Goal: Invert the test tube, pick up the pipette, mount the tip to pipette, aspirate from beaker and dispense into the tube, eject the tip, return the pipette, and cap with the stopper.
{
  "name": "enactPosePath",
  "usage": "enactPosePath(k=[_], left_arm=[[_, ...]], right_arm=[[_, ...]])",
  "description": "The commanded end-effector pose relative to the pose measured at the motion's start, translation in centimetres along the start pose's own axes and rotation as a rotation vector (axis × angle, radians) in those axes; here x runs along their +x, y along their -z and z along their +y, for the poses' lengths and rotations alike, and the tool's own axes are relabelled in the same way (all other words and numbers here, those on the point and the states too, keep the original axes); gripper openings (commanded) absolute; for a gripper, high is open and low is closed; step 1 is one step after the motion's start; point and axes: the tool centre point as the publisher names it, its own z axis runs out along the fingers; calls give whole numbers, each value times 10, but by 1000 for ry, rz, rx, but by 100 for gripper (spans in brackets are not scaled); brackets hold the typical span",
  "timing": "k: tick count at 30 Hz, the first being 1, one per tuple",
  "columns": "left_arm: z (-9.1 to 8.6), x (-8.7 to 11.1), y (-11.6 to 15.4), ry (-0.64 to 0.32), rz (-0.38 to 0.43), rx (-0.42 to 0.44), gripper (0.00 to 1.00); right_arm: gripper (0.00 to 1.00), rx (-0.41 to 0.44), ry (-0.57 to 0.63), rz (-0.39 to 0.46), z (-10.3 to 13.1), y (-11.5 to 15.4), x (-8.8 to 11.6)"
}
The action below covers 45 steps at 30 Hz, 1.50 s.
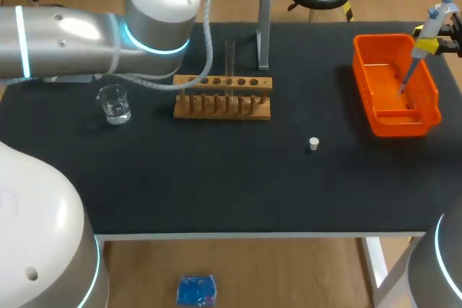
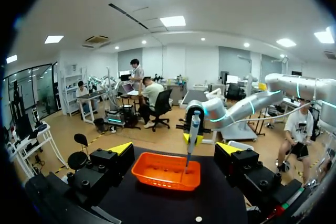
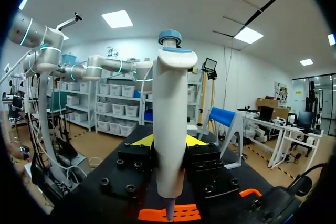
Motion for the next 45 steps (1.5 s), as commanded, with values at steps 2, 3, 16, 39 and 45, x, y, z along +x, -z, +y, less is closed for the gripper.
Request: enactPosePath(k=[2,3,16,39,45], left_arm=[[-3,-1,-27,2,-5,-24,100],[-3,-1,-27,2,-5,-24,100],[-3,-3,-42,-1,-4,-26,100],[-15,44,-136,-41,-26,-16,22],[-4,48,-147,-28,-13,9,0]], right_arm=[[0,0,1,3,0,1,-1],[0,0,1,3,0,1,-1],[0,0,1,3,0,1,-1],[0,0,1,3,0,1,-1],[0,0,1,3,0,1,-1]])
